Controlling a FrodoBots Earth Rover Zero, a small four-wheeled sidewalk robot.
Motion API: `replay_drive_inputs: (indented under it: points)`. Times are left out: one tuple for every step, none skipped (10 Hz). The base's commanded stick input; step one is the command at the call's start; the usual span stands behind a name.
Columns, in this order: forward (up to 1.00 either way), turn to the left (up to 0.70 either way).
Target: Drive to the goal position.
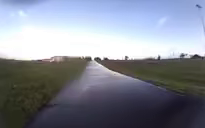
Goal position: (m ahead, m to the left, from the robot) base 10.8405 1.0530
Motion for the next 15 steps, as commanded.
replay_drive_inputs:
  points:
    - [0.45, 0.0]
    - [0.45, 0.0]
    - [0.45, 0.0]
    - [0.45, 0.0]
    - [0.45, 0.0]
    - [0.45, 0.0]
    - [0.45, 0.0]
    - [0.45, 0.0]
    - [0.45, 0.0]
    - [0.45, 0.0]
    - [0.45, 0.0]
    - [0.45, 0.0]
    - [0.45, 0.0]
    - [0.45, 0.0]
    - [0.45, 0.0]
